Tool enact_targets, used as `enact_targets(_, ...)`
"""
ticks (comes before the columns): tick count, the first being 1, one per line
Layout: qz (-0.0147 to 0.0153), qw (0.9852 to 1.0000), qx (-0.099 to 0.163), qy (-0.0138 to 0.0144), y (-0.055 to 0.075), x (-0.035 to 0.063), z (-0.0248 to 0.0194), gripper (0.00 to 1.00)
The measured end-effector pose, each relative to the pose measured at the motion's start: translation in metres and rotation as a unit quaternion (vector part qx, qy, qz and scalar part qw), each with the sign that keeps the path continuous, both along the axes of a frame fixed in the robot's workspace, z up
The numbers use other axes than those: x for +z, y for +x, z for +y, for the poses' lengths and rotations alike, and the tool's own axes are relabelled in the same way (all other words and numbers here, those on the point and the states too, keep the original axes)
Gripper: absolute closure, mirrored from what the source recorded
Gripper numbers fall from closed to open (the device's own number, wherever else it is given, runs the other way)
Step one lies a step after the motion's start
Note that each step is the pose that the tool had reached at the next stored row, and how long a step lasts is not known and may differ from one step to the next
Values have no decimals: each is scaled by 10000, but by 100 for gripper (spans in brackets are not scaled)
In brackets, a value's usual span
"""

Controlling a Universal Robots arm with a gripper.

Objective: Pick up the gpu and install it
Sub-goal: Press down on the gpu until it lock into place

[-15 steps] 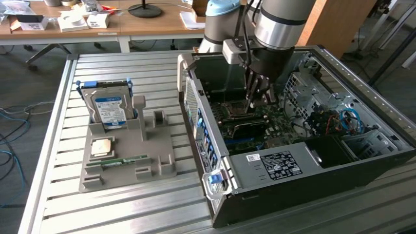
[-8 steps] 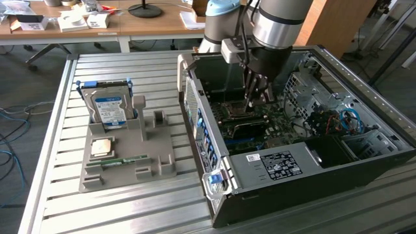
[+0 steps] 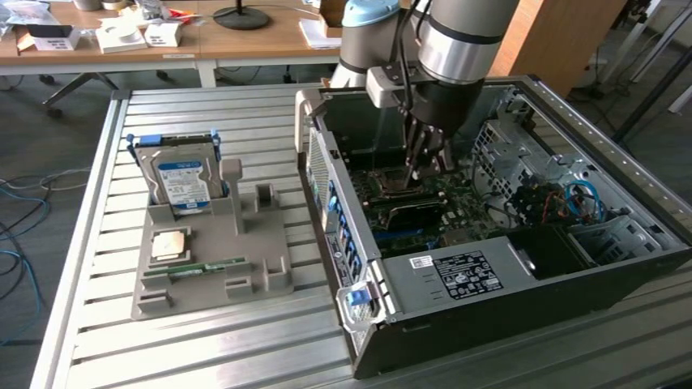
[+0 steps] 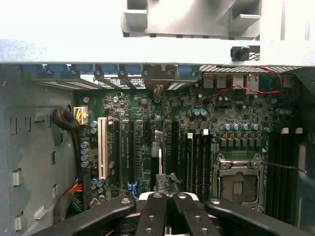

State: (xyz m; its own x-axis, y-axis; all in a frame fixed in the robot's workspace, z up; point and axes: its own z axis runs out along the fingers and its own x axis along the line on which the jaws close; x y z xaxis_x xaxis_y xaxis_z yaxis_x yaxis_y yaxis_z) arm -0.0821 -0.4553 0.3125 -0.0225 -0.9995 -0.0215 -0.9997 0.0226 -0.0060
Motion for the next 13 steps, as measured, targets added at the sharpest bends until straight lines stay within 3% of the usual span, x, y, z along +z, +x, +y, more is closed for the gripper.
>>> enact_targets(13,0,10000,0,0,-3,-51,0,89)
